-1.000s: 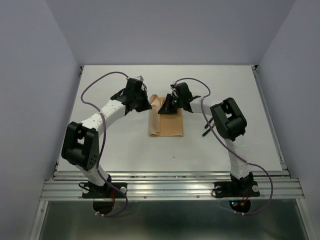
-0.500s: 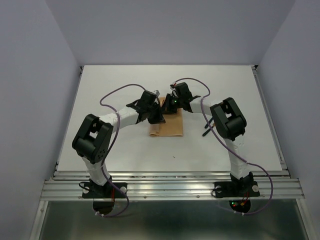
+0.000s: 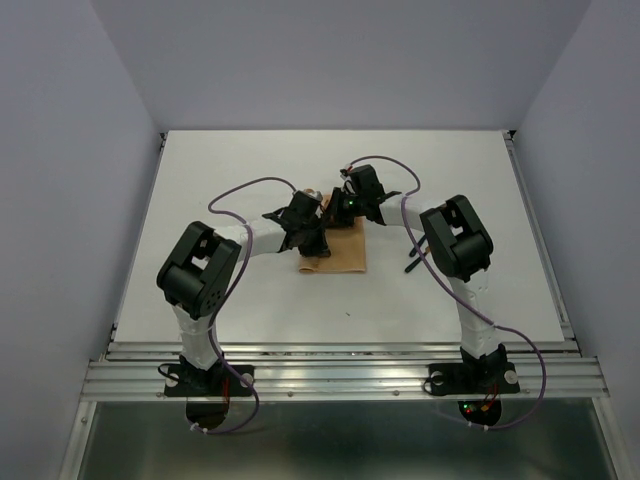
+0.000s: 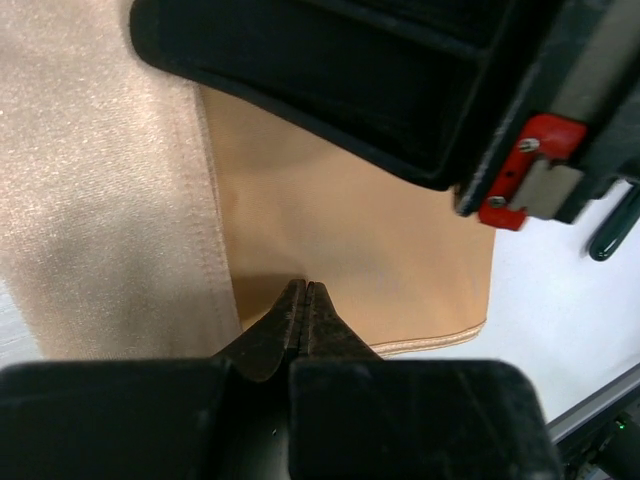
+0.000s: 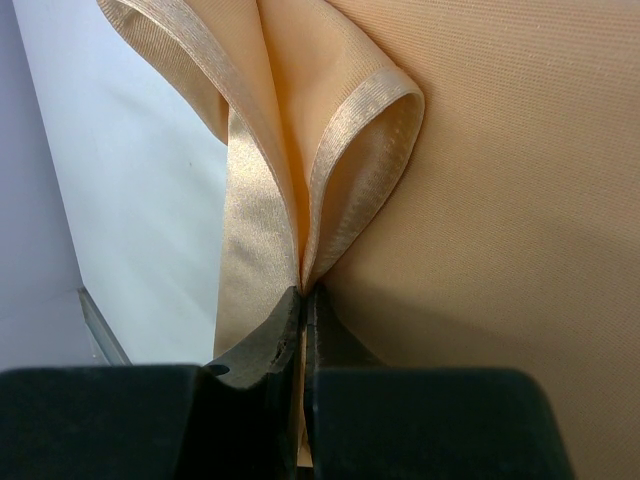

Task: Fold the napkin into a case and place the utensils inside
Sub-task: Fold the lower triangle-folded napkin at the center of the board.

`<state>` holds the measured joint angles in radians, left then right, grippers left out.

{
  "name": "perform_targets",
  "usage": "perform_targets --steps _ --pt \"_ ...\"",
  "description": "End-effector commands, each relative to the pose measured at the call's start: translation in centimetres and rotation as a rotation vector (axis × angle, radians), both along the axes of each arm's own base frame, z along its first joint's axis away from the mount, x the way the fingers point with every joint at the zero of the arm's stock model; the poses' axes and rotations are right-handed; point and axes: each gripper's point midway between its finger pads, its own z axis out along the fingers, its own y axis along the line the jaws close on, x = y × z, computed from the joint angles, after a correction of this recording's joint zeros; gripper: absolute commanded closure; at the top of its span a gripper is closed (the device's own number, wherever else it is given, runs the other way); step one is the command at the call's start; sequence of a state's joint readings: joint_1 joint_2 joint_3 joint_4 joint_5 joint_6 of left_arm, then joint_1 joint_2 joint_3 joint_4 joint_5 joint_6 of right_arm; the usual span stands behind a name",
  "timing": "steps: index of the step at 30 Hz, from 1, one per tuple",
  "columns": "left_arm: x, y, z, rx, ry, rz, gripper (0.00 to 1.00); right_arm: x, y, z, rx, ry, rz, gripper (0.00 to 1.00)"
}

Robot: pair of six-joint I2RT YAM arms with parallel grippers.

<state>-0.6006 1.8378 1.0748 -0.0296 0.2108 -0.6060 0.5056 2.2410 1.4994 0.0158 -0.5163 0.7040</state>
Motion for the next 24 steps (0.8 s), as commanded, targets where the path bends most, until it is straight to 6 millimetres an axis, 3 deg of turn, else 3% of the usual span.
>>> perform_targets --steps 1,24 --pt "-0.2 0.4 -0.6 0.016 -0.005 0.008 1.00 1.8 0.7 3.9 0.038 -0.110 -0.004 0.99" --pt "-0.4 0.3 -1.9 0.032 0.027 0.000 1.00 3.4 0.1 5.8 0.010 -0.179 -0.026 0.99"
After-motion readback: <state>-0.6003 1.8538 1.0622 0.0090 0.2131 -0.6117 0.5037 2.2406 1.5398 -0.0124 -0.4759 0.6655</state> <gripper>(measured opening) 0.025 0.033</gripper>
